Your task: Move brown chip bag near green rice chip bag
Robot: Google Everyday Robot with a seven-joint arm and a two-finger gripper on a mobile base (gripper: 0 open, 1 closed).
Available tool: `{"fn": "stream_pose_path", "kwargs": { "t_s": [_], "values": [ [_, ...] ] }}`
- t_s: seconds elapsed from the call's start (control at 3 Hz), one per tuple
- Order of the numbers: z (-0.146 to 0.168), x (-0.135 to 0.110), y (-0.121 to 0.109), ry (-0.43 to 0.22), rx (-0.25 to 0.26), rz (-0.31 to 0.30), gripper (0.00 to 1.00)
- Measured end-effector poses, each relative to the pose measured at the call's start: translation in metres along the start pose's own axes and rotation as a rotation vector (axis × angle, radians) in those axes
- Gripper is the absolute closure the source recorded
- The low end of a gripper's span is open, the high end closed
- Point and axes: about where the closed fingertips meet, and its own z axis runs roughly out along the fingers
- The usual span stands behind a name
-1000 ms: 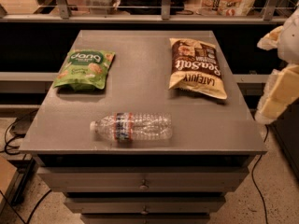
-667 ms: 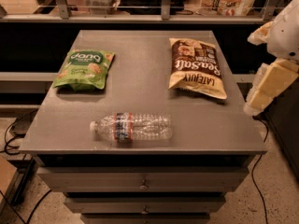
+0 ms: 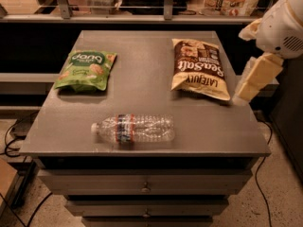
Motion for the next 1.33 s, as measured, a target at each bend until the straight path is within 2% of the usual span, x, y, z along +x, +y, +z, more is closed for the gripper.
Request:
{"fn": "stream_pose_path", "kwargs": {
  "t_s": [0.33,0.67,1.0,1.33],
  "values": [
    [0.006,-0.002,-0.002,-0.032,-0.004,0.021,0.00],
    [0.028,-0.009,-0.013,-0.136,0.004,0.047,0.00],
    [0.055,-0.018,-0.042,-0.235,0.045,0.089,0.00],
    [0.084,-0.020,-0.070,-0.275,0.062,0.137,0.00]
  ]
}}
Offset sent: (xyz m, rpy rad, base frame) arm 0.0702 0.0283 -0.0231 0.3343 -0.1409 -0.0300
